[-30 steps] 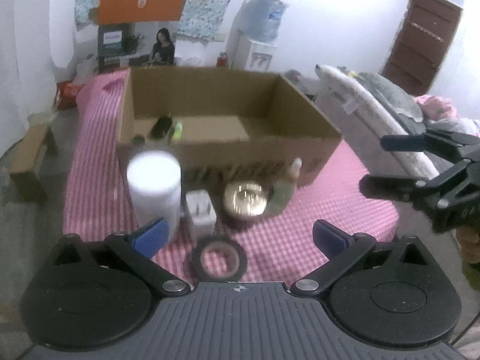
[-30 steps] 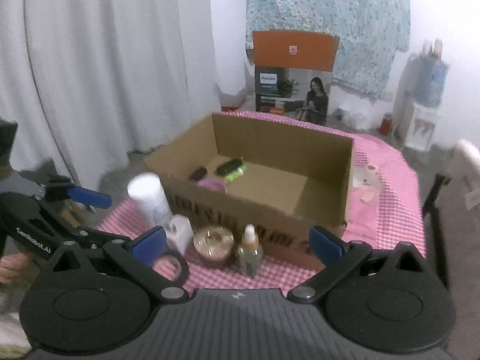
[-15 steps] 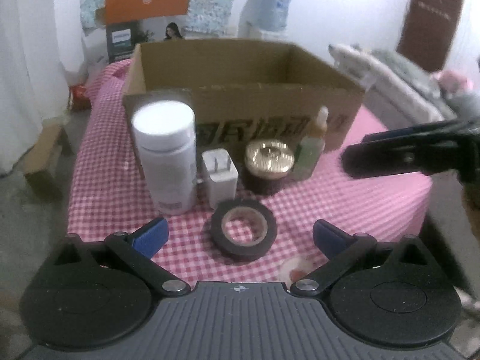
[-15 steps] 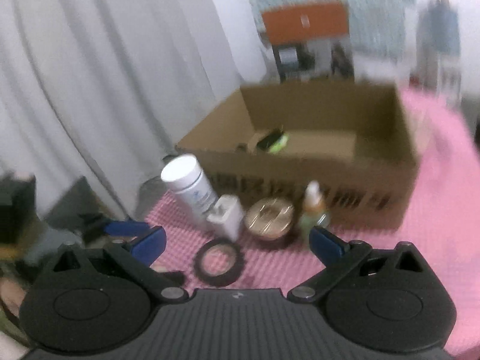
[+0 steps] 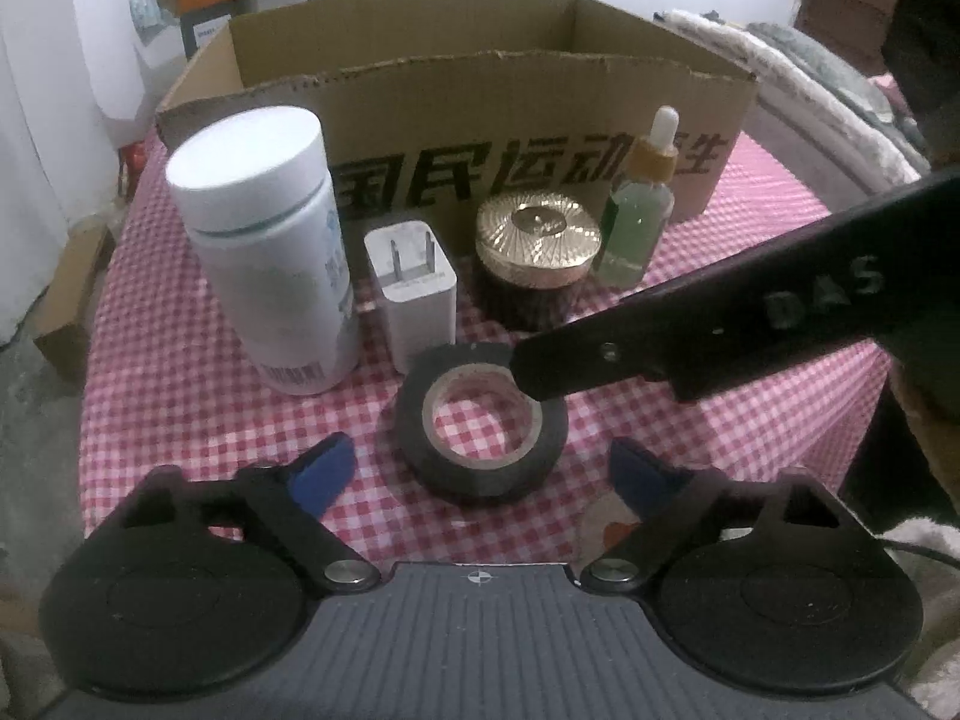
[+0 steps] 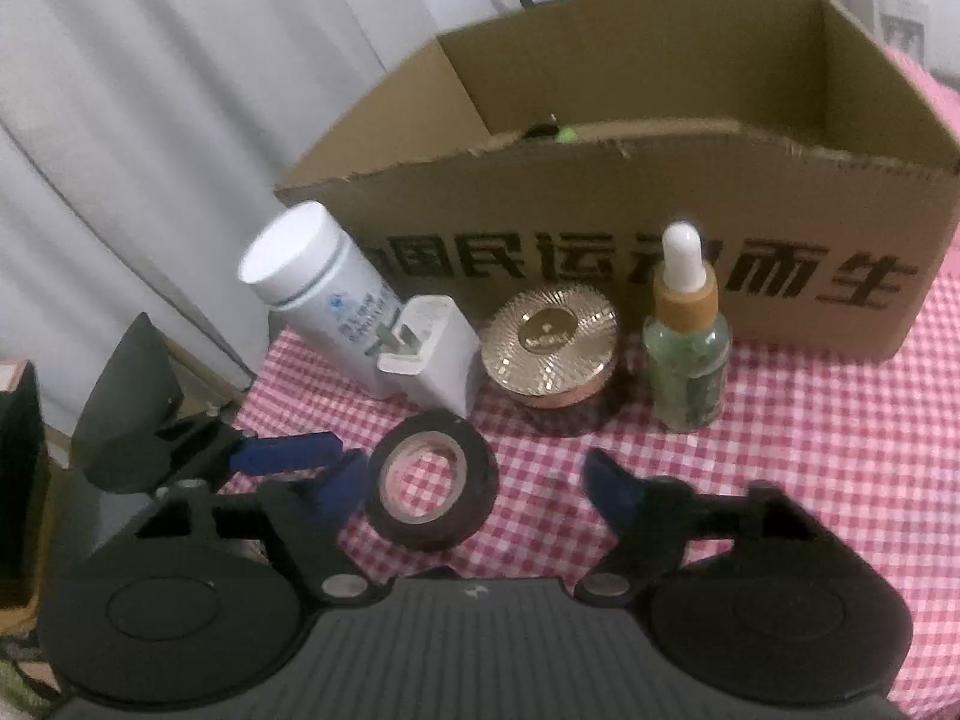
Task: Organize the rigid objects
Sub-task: 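Reach the right tool to the black tape roll and grasp its rim, then lift the black tape roll with the right tool and lower it into the box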
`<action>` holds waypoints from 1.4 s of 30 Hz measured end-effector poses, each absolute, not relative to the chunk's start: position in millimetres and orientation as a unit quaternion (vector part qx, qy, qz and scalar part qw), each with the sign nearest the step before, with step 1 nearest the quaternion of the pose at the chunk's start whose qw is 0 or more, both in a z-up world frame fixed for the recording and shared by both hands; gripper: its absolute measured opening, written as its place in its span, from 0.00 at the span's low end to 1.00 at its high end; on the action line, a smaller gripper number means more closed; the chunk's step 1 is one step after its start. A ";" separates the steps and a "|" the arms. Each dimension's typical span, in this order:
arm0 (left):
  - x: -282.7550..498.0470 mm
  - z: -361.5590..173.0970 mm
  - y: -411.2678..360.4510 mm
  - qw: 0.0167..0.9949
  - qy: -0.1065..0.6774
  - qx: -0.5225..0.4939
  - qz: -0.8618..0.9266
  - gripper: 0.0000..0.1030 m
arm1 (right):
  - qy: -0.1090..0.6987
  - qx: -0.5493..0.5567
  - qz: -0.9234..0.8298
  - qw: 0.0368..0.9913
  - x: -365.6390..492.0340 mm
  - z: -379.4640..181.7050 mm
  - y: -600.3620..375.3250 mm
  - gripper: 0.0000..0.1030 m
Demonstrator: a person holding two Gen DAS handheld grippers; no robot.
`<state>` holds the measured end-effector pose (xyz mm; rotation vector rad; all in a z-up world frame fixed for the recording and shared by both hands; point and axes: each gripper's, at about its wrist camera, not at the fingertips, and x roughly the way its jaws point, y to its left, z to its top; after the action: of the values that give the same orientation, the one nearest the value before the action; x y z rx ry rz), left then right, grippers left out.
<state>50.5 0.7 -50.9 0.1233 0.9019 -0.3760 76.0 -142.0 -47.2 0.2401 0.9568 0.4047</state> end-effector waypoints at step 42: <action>62.4 -60.2 -76.4 0.852 0.425 0.127 -0.278 0.62 | 0.473 0.087 0.167 0.861 62.3 -59.2 -188.7 0.22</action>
<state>62.4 -76.4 -60.2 0.2666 0.8955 -0.5849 62.3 -188.7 -59.2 0.1825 0.9929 0.3497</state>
